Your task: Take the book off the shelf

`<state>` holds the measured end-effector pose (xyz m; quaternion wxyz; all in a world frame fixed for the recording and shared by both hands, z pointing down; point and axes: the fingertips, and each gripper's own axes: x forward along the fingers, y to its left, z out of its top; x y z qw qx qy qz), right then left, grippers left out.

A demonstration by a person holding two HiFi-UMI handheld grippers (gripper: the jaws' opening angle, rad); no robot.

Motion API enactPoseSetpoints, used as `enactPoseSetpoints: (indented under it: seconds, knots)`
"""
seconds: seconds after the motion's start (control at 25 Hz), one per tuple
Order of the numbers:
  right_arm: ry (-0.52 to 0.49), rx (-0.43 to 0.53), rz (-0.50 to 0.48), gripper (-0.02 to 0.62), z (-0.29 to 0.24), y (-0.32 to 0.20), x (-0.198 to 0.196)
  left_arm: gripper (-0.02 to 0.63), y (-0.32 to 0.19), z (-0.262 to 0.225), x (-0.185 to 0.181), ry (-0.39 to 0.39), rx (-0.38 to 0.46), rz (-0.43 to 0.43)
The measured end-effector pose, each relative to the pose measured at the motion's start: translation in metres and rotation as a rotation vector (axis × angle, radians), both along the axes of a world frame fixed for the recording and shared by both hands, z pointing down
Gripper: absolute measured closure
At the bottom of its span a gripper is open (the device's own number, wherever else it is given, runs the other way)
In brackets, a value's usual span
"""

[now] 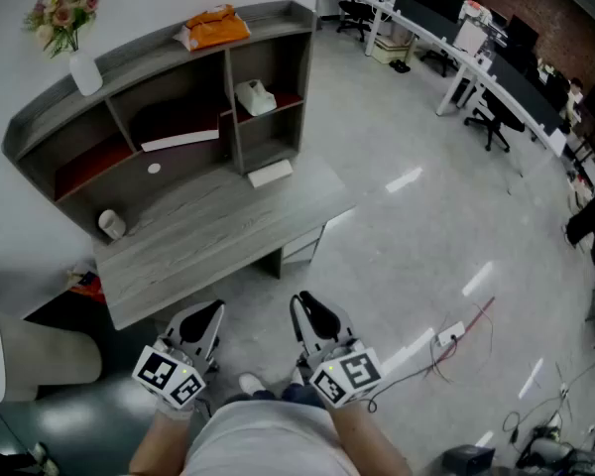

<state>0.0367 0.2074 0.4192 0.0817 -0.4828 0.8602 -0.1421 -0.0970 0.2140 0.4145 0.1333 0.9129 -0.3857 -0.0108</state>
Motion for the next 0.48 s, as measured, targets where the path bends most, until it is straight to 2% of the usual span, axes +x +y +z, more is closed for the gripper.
enactPoseSetpoints:
  seconds: [0.16,0.48]
  knots:
    - [0.05,0.011,0.002,0.535,0.0,0.006,0.021,0.591,0.007,-0.002,0.024,-0.002,0.009,0.002]
    - [-0.024,0.007,-0.016,0.535,-0.004,0.008,0.064,0.591,0.015,-0.007,0.069,-0.035,0.013,-0.013]
